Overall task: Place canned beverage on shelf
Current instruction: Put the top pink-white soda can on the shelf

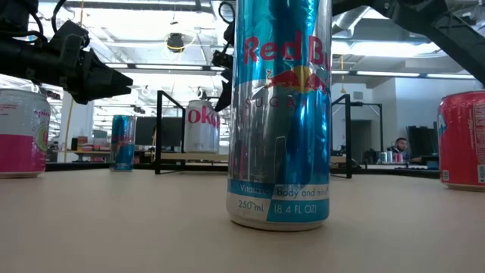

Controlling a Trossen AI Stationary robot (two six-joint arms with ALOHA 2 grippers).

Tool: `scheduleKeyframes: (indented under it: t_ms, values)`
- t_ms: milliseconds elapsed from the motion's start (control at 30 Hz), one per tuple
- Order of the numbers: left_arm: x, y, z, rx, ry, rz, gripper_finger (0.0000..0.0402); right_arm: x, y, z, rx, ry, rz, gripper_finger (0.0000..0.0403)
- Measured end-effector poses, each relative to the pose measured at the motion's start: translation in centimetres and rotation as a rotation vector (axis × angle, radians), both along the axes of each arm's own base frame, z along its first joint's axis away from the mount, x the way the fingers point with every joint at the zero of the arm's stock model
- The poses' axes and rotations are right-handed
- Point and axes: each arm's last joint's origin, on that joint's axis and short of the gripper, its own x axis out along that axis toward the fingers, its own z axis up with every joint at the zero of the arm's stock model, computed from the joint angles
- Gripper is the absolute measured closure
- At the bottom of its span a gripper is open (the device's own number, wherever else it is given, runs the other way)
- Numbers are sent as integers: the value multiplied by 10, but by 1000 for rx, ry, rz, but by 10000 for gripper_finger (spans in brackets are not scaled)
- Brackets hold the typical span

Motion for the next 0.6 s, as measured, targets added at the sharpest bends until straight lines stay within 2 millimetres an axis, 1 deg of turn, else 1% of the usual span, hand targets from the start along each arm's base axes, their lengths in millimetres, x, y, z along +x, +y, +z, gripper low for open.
scheduleKeyframes:
  t_ms: [100, 167, 200, 300, 400, 467, 533, 600]
  values:
    - [0, 0, 0, -52, -28, -2, 168, -9, 8, 14, 26, 15, -14, 382]
    - [-2, 0, 4, -80, -20, -12, 168, -18, 18, 26, 50, 45, -15, 382]
    - [-3, -1, 9, -83, -12, -24, 168, -21, 24, 31, 56, 60, -5, 382]
    - [-13, -2, 35, -106, 5, -59, 168, -33, 47, 44, 78, 123, 32, 382]
    - [-26, -3, 59, -175, 55, -84, 168, -45, 68, 62, 81, 146, 73, 382]
    - [-31, -4, 73, -223, 46, -115, 168, -54, 81, 73, 87, 161, 94, 382]
    - [-32, -6, 83, -259, 65, -155, 168, -64, 91, 82, 99, 188, 105, 382]
    - [-27, -7, 91, -304, 76, -188, 168, -73, 100, 87, 113, 211, 109, 382]
